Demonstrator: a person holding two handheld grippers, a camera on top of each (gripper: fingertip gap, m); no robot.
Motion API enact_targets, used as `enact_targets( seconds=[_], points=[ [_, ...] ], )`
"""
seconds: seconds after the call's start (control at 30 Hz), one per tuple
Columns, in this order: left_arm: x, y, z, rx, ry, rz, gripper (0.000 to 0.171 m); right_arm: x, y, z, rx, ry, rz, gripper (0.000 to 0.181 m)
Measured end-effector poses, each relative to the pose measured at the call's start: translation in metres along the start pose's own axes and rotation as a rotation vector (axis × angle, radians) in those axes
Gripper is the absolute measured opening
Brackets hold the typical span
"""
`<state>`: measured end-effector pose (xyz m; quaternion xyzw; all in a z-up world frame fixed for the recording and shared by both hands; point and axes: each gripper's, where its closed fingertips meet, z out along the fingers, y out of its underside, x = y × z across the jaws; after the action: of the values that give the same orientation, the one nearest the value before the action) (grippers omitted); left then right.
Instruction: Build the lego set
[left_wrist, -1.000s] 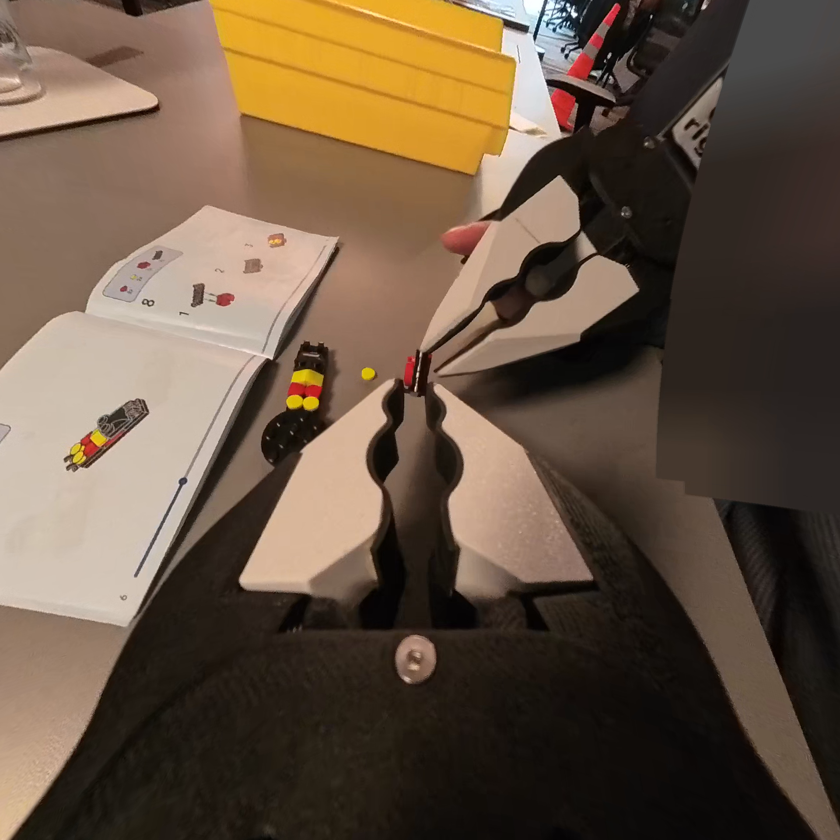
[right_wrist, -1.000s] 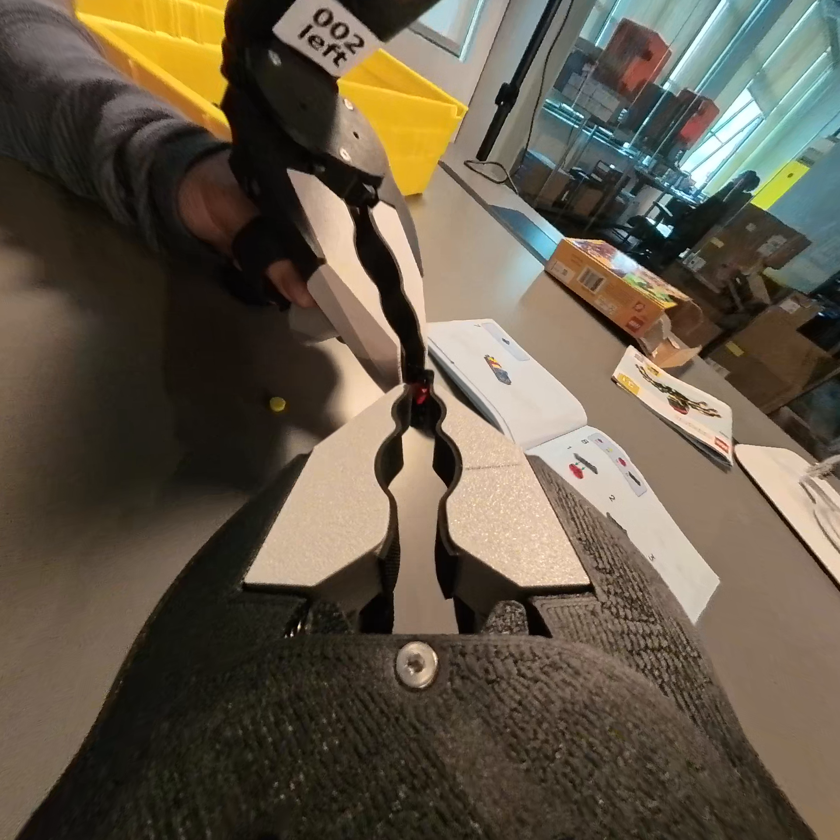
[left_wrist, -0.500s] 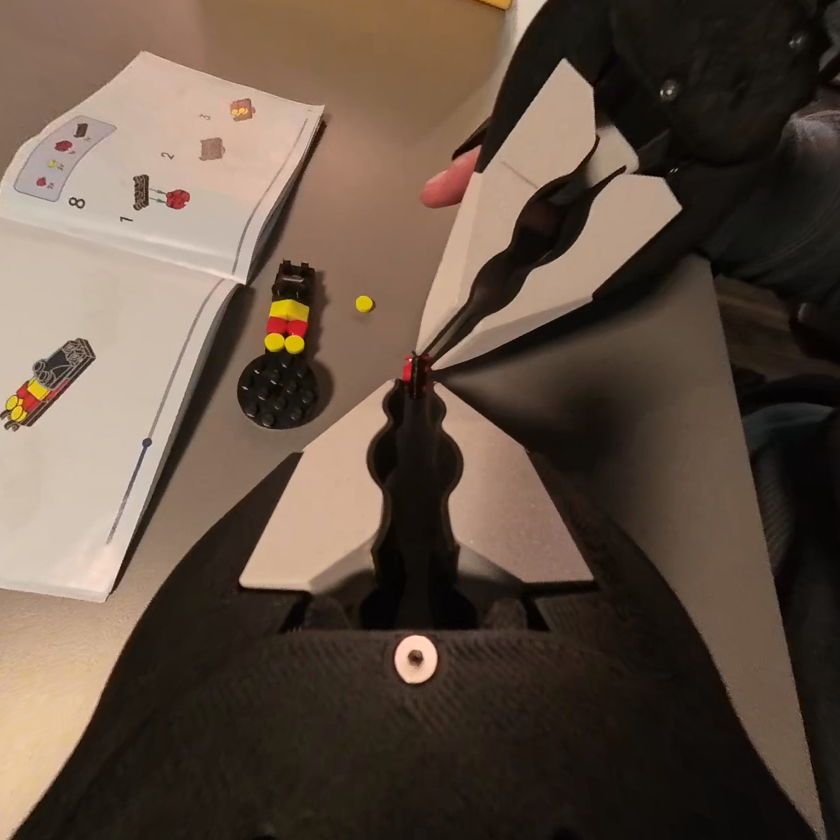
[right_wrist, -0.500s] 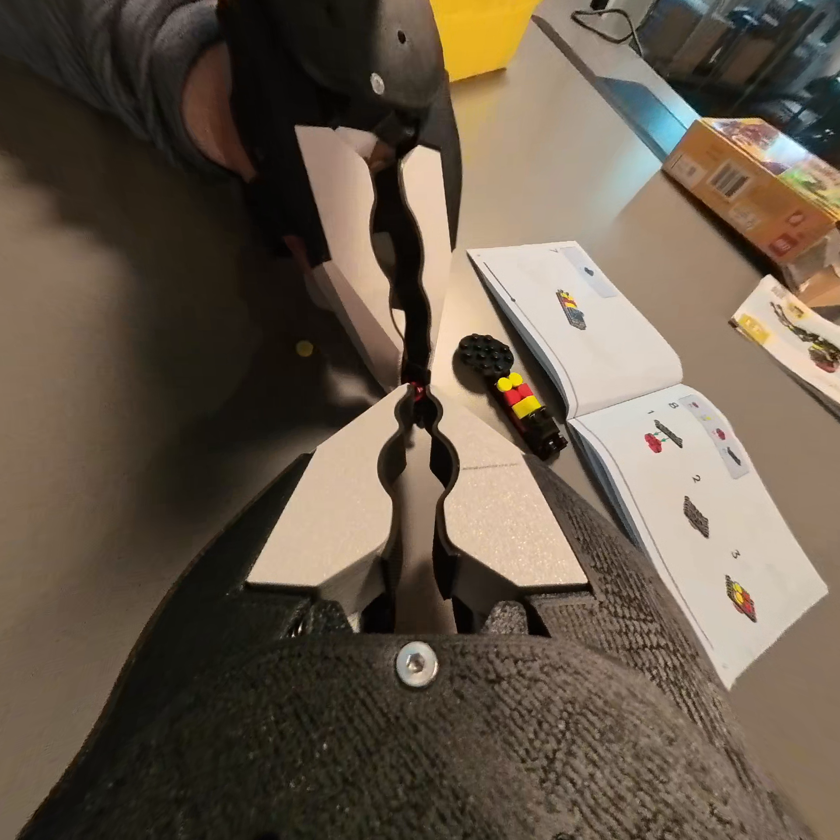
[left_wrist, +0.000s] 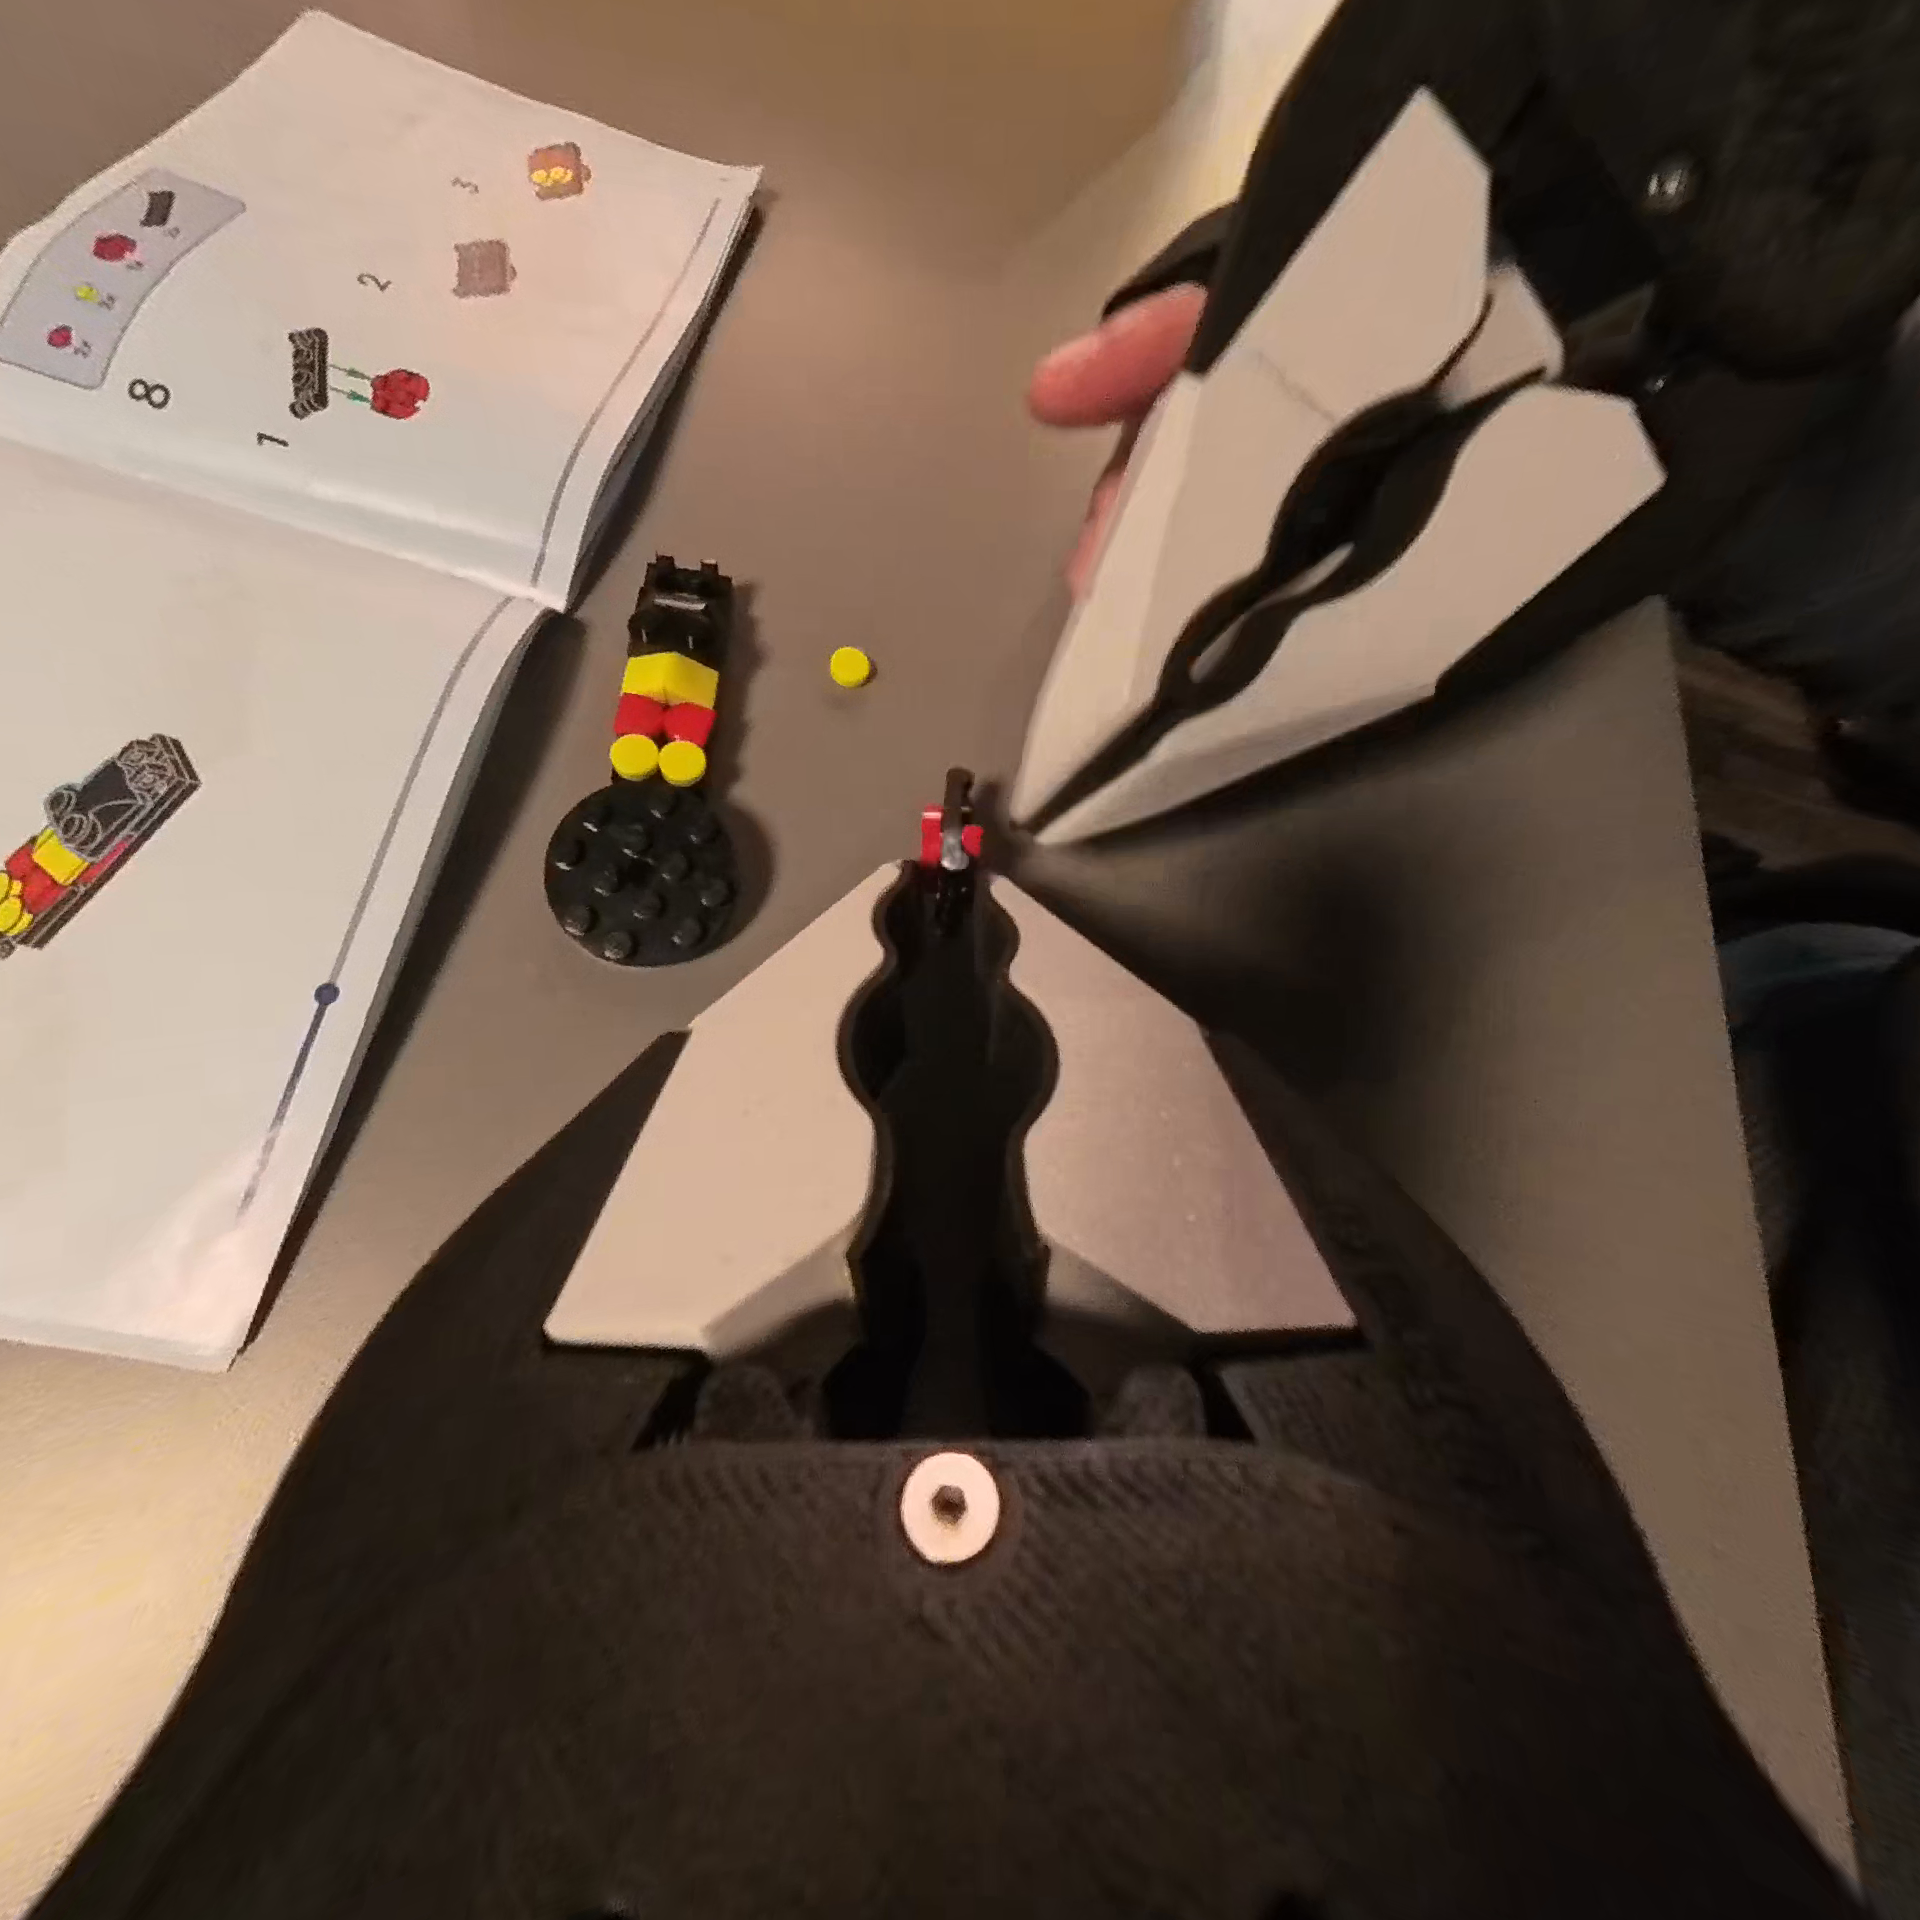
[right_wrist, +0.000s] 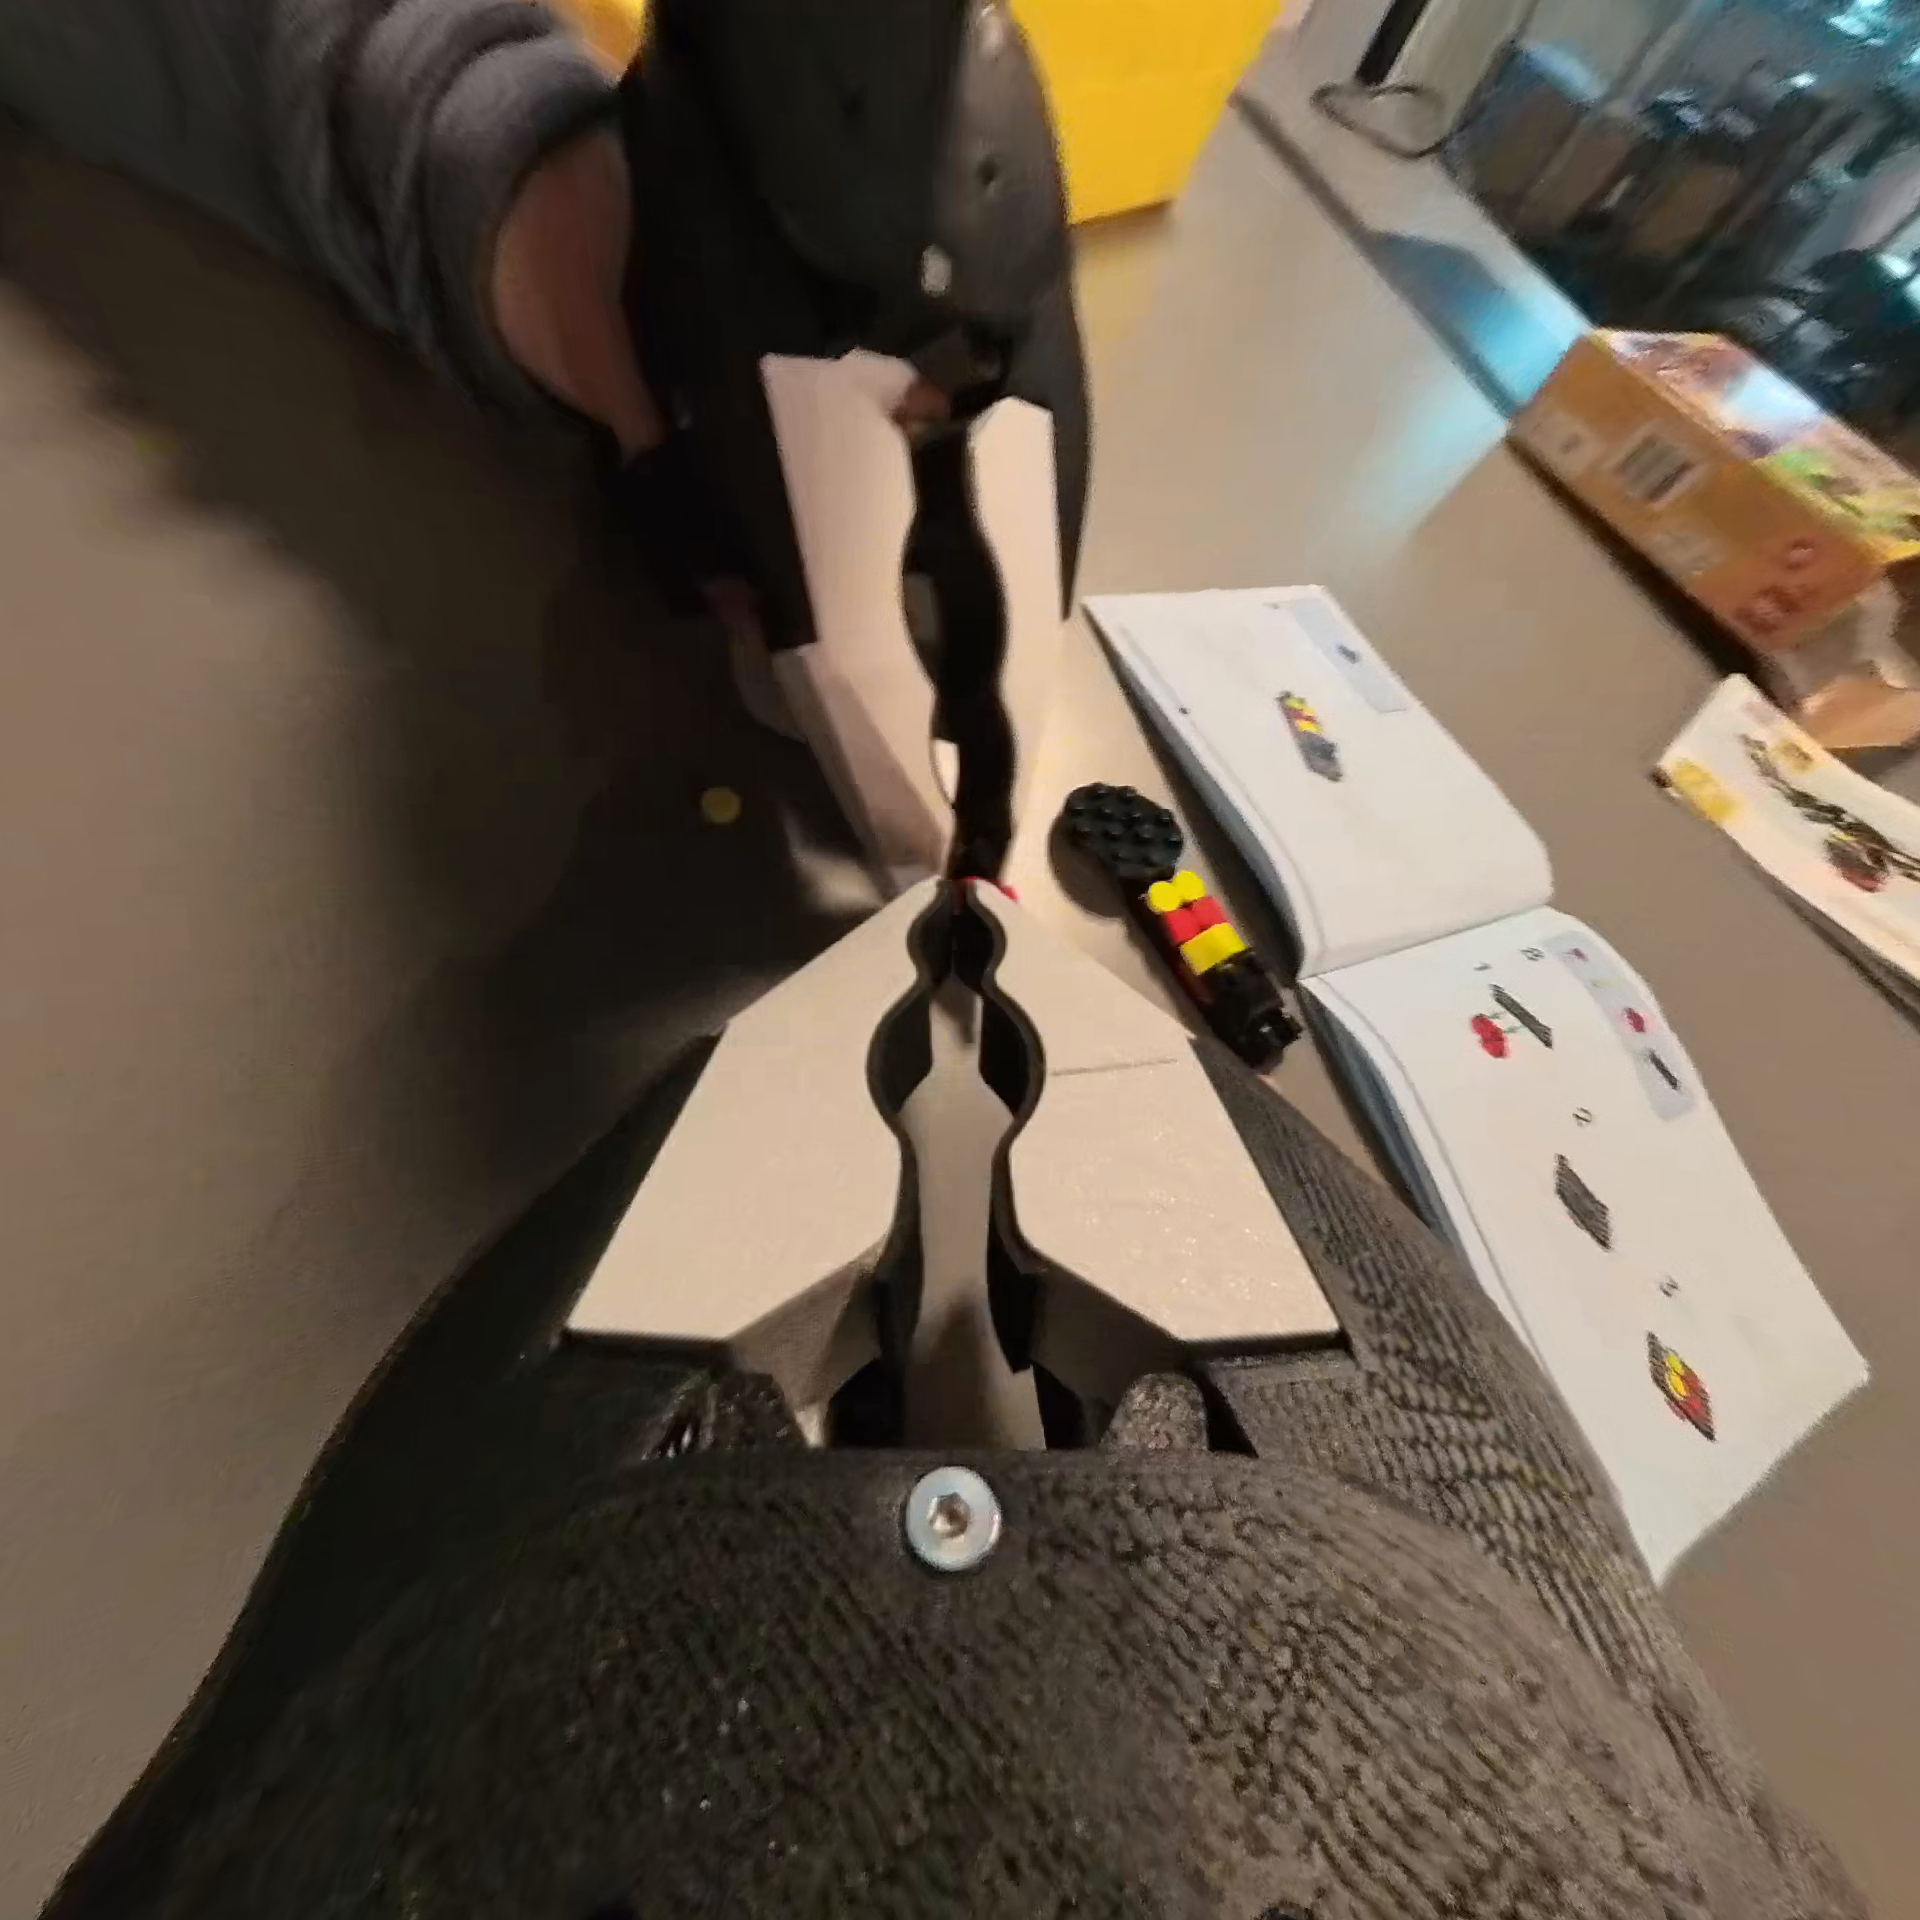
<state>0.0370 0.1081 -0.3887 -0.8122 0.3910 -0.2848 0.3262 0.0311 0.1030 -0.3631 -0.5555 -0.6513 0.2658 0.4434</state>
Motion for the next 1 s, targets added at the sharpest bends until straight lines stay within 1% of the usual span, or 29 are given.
enact_targets(
  seconds=[0.17,0.27,0.4,0.53,0.57,0.6,0.63,0.67,0.73,0.8,0.83,0.87,0.97,1.0],
  points=[
    [0.002,0.001,0.001,-0.005,0.005,0.02,0.008,0.0,0.008,0.006,-0.062,0.009,-0.019,0.012],
    [0.002,0.001,0.001,-0.007,0.005,0.022,0.008,-0.003,0.004,0.004,-0.035,-0.003,-0.025,0.006],
    [0.003,0.001,0.001,-0.01,0.002,0.029,0.008,-0.003,0.005,0.005,-0.042,0.011,-0.044,0.006],
    [0.003,0.002,0.002,-0.02,-0.026,0.067,0.008,-0.006,0.005,0.005,-0.041,-0.007,-0.054,0.007],
    [0.003,0.003,0.002,-0.02,-0.029,0.072,0.008,-0.009,0.005,0.004,-0.038,-0.025,-0.057,0.007],
    [0.002,0.002,0.002,-0.019,-0.027,0.062,0.008,-0.019,0.005,0.004,-0.04,-0.091,-0.071,0.0],
    [-0.001,0.002,0.002,-0.015,-0.035,0.039,0.008,-0.031,0.009,0.007,-0.075,-0.152,-0.104,0.0],
    [-0.002,0.001,0.001,-0.012,-0.031,0.025,0.008,-0.033,0.009,0.01,-0.083,-0.14,-0.131,0.0],
    [-0.001,0.001,0.001,-0.013,-0.027,0.033,0.008,-0.024,0.006,0.009,-0.065,-0.097,-0.092,0.0],
    [-0.001,0.002,0.002,-0.017,-0.039,0.062,0.008,-0.01,-0.006,0.001,0.028,-0.041,-0.018,0.0],
    [0.0,0.002,0.002,-0.019,-0.041,0.072,0.008,-0.005,-0.008,-0.002,0.05,-0.021,0.007,0.004],
    [0.0,0.002,0.002,-0.019,-0.041,0.076,0.008,-0.004,-0.007,-0.001,0.042,-0.019,0.009,0.008],
    [0.0,0.002,0.002,-0.021,-0.038,0.084,0.008,-0.007,0.002,0.008,-0.041,-0.019,-0.018,0.015],
    [0.0,0.003,0.002,-0.021,-0.037,0.083,0.008,-0.006,0.001,0.007,-0.032,-0.015,-0.011,0.014]
  ],
)
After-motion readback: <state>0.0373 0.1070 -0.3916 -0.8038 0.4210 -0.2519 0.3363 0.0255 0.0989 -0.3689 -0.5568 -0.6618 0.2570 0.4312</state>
